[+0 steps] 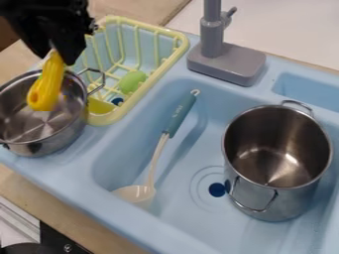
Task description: Moved the yellow knife into the cooking pot
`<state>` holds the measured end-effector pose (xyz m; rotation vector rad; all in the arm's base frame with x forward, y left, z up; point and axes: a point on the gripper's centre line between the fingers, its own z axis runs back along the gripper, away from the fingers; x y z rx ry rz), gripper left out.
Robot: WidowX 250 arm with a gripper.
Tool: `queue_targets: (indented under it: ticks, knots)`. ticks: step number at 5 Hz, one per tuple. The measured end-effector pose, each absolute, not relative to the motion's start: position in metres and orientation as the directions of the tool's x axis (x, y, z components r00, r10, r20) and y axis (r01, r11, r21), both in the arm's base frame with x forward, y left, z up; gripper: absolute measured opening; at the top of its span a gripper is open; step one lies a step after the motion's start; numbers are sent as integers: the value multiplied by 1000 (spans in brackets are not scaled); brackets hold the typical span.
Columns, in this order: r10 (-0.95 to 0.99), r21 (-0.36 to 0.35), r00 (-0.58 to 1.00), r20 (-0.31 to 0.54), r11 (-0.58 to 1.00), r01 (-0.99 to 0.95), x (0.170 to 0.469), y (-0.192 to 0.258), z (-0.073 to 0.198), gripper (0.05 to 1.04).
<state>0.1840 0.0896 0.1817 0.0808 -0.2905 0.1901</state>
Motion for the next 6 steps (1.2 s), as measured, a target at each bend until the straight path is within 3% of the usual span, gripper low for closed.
queue_targets:
  ticks: [4,5,6]
  knots:
    - [225,67,940,255,966,-250,174,96,153,466]
    - [238,66,942,237,963,-260,173,96,149,539]
    - [240,47,949,205,966,-255,171,96,144,825]
